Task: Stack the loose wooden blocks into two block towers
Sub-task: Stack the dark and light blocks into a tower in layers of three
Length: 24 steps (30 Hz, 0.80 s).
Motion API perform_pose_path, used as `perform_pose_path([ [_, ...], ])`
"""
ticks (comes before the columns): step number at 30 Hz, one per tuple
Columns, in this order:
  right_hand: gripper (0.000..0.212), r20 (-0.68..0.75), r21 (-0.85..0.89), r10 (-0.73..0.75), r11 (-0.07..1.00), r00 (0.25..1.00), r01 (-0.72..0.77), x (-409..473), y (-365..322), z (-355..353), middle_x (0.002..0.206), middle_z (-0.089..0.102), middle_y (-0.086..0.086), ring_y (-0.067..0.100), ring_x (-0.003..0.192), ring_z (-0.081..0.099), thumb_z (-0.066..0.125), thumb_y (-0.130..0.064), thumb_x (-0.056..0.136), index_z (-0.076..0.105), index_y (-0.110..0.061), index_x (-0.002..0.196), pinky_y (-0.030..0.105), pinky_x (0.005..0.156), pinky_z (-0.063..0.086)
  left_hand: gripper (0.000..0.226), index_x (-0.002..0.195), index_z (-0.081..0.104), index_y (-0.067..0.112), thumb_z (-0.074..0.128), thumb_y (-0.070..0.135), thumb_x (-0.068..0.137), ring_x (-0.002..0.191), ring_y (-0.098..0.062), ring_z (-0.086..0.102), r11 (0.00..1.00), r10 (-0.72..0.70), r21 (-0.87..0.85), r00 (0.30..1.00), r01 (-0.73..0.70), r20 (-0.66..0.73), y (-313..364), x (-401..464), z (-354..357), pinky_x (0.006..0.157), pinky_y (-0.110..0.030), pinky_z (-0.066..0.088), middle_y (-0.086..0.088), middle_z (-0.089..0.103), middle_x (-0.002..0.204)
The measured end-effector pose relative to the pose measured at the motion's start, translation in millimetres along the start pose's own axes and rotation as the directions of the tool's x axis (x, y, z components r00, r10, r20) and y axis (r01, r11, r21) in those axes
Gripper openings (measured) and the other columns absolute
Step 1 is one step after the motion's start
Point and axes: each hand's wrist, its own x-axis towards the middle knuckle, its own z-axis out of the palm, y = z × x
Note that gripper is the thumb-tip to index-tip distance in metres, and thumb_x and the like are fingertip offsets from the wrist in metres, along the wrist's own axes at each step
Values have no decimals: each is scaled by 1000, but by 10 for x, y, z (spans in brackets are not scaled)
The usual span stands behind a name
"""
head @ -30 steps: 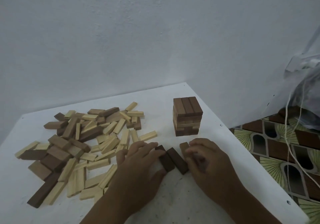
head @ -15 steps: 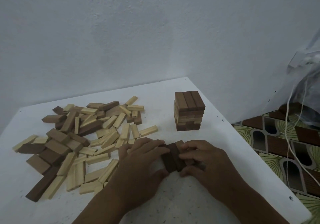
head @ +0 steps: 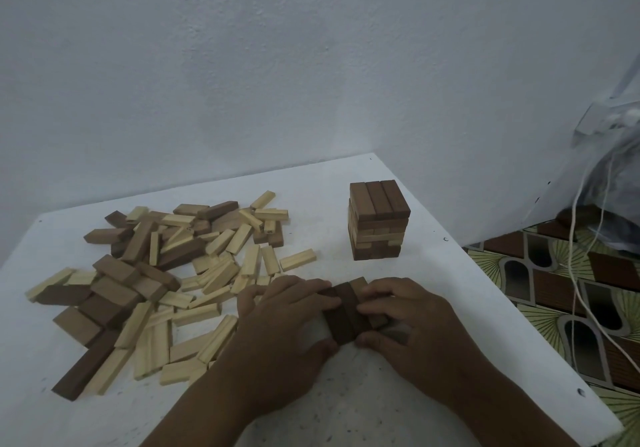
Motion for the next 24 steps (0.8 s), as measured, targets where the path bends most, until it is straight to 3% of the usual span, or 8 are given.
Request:
perform_pose_path([
  [6,57,24,-29,4,1000,1000,-3,-10,-136,-15,114,61,-16,-1,102,52,65,-69,67,68,-29,107,7,87,35,48,129,56,45,36,47,86,135,-4,28,997,51,47,998,-53,38,-26,15,0,115,-40,19,28,39,142],
  [10,65,15,-62,66,996,998,-65,23,-218,49,111,62,-15,0,95,50,61,-78,64,61,-31,111,5,83,30,56,129,57,47,31,23,85,135,-4,27,999,30,14,999,-29,-18,-14,13,-10,105,-28,3,27,41,143],
  [13,54,-21,-62,70,996,997,-71,43,-253,62,103,56,-21,0,88,50,66,-69,66,54,-36,107,3,74,35,61,124,62,47,32,14,82,133,-6,32,999,44,8,998,-44,-50,-19,24,-5,102,-23,1,24,47,139],
  [16,49,4,-2,98,995,995,-98,32,-277,42,97,44,-29,-2,89,49,67,-60,64,38,-44,100,5,68,41,55,118,63,47,39,15,80,132,-2,30,999,31,-24,998,-32,-58,-44,18,10,111,-34,12,27,45,133],
  [20,54,79,125,75,989,994,-85,7,-240,33,116,46,-27,-2,106,49,74,-39,64,39,-39,105,9,82,47,33,102,59,44,55,28,74,141,-2,17,1000,15,2,999,-15,-48,28,-18,-30,114,-48,12,27,32,140],
  [24,54,127,185,35,981,991,-58,-11,-222,20,124,45,-24,0,111,48,73,-29,64,41,-34,107,9,86,47,29,99,56,41,56,36,70,144,-3,17,998,44,-35,999,-44,-17,30,-17,-56,115,-49,12,28,37,143],
])
